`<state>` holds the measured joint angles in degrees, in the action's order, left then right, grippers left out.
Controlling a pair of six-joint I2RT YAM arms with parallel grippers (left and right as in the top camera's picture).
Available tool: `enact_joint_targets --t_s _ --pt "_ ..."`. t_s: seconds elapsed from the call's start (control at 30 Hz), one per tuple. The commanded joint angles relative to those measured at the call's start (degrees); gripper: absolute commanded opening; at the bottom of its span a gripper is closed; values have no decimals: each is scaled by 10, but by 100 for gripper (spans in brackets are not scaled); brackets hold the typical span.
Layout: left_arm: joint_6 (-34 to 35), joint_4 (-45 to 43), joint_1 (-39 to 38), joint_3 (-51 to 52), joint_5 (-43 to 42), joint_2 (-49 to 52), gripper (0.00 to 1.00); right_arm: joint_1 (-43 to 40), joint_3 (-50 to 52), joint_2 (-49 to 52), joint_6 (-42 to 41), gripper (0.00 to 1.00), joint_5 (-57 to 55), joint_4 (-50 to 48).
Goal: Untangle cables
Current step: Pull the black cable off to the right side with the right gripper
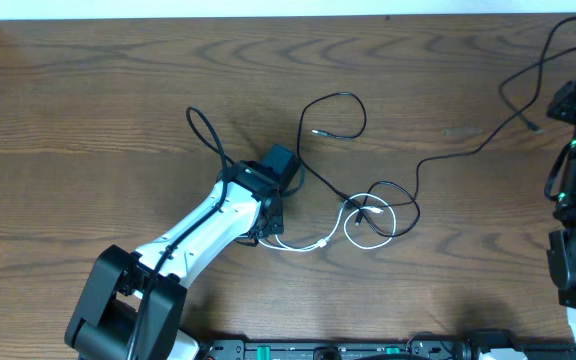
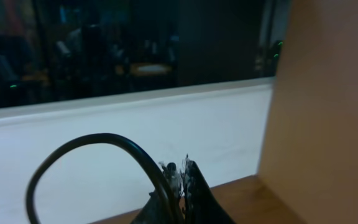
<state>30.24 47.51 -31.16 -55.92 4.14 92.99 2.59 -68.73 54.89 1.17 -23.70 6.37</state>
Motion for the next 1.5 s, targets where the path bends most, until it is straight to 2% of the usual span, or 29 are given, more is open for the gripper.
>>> enact_joint_targets --t_s 0.0,0.23,0.33,0.57,0.8,1.0,1.13,1.2,1.3,1.4,1.47 --pt "7 0 2 3 -7 -6 7 -27 -9 -2 44 1 -19 -19" --pt "7 -1 2 3 -18 -6 8 -96 -9 9 87 1 -49 -111" --pt "8 -2 2 3 -21 -6 7 -114 -9 12 88 1 -49 -112" --pt "7 -7 2 3 -40 -6 8 -148 -9 55 88 1 -49 39" --pt "7 -9 2 3 -50 -6 8 -212 -9 163 83 1 -49 109" --pt "7 -9 2 3 -50 -6 7 -268 -9 238 6 1 -34 157" --pt "8 -9 2 3 -50 -6 8 -309 -9 268 -30 2 38 173" --pt "8 -9 2 3 -50 -6 8 -322 -9 278 -40 15 61 179" --pt "8 -9 2 3 -50 -6 8 -334 -8 288 -43 40 92 190" --pt "8 -13 2 3 -50 -6 8 -339 -8 295 -43 56 145 192" --pt "8 -17 2 3 -50 -6 7 -339 -8 296 -43 61 184 193"
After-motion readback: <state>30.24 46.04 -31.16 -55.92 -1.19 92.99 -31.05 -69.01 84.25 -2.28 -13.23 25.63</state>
